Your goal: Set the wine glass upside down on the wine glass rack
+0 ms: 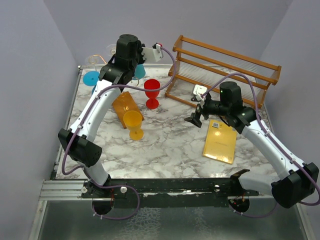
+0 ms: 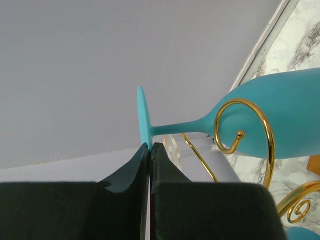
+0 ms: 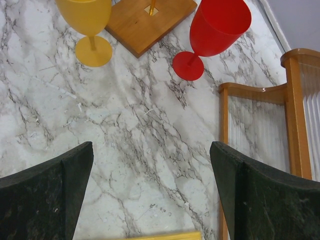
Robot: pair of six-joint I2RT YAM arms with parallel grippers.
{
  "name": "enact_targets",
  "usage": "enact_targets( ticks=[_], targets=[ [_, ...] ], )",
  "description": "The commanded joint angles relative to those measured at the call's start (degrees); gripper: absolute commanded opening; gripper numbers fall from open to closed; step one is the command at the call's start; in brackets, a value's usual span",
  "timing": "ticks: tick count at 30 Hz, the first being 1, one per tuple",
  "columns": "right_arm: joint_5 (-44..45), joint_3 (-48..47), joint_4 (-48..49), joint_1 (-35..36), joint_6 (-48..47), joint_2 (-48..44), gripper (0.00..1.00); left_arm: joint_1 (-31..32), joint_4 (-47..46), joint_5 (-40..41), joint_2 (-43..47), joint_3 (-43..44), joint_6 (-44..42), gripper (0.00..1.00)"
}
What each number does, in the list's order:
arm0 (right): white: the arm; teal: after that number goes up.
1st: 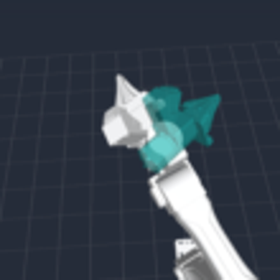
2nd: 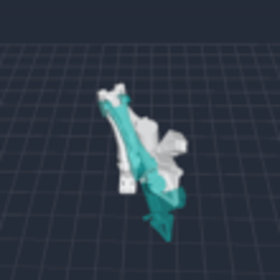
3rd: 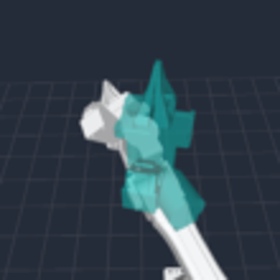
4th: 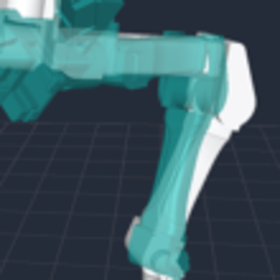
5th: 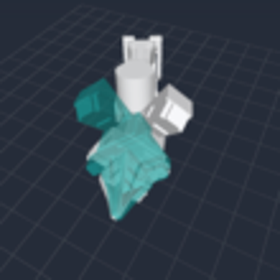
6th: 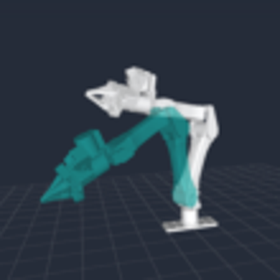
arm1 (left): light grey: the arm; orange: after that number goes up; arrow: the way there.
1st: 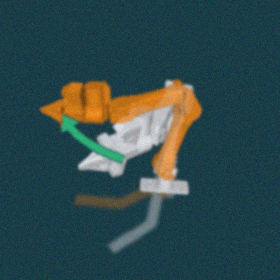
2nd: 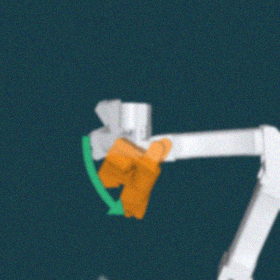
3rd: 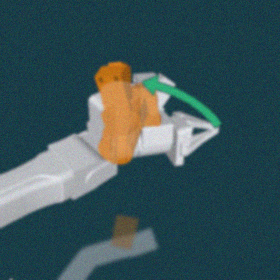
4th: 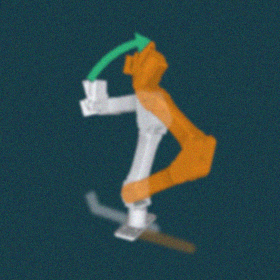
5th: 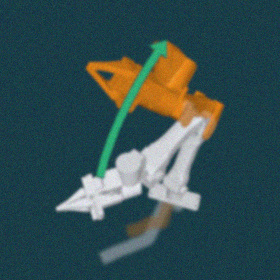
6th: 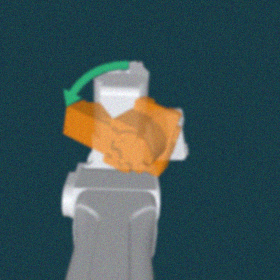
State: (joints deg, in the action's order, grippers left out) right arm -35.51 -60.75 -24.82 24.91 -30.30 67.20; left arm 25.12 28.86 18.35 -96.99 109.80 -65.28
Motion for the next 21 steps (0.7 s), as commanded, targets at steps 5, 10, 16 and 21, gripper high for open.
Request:
enact_targets(
  ticks=[5, 10, 16, 21],
  targets=[
    [-1.68, 0.24, 1.43, -0.03, -0.44, 0.32, 1.00, 1.45, 2.49, 2.82, 3.25, -1.52, 0.03, 0.00],
    [-1.78, 0.26, 1.29, -0.05, -0.37, 0.28, 1.00, 2.49, 2.80, 4.96, 3.60, -3.03, -0.64, 0.00],
    [-1.67, 0.28, 1.29, -0.03, -0.37, 0.29, 1.00, 3.54, 4.14, 5.35, 4.49, -3.44, -0.33, 0.00],
    [-1.75, 0.27, 1.22, -0.03, -0.37, 0.30, 1.00, 4.46, 5.21, 6.75, 5.17, -3.76, -0.13, 0.00]
  ],
)
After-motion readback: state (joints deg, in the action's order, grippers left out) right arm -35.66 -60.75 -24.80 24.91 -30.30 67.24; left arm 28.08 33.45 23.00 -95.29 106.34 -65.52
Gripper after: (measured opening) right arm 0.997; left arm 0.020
